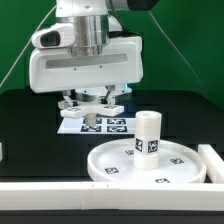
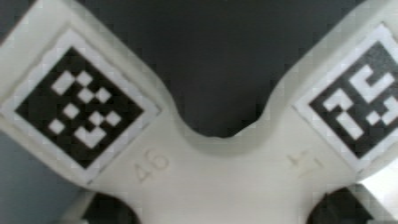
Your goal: Assemble round table
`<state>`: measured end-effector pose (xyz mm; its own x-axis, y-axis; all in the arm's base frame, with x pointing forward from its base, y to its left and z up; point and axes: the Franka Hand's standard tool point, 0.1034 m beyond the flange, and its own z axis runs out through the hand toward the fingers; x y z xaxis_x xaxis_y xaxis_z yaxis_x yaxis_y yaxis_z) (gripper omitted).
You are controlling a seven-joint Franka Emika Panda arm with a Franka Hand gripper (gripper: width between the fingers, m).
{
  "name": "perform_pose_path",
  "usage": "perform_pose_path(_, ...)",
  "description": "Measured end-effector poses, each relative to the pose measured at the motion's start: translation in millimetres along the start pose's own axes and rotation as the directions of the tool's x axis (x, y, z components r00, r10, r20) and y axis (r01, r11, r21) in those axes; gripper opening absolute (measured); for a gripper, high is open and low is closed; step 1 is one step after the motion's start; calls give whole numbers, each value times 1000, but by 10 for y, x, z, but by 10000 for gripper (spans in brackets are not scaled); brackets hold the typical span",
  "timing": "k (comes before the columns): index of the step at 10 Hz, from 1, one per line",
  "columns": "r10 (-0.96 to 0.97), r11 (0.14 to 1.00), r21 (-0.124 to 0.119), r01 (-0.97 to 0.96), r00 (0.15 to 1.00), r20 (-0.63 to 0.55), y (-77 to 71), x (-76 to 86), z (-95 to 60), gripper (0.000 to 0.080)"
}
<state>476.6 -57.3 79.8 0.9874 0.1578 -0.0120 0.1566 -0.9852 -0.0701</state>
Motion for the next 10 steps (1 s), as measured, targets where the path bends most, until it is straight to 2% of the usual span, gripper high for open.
perform_pose_path(1, -1, 1000, 0, 1, 1000, 0, -15, 11, -7, 455)
perform_pose_path(2, 12, 1000, 14, -12, 1000, 28, -153, 103, -116, 455)
perform_pose_path(3, -3, 1000, 9, 3, 1000, 12, -296, 307, -285, 455)
perform_pose_path(4, -21, 1000, 0, 21, 1000, -10, -391, 445, -376, 455)
perform_pose_path(6, -39, 999, -13, 39, 999, -20, -540, 614, -487, 455)
perform_pose_path(10, -36, 999, -14, 36, 999, -15, -505, 585, -455, 455)
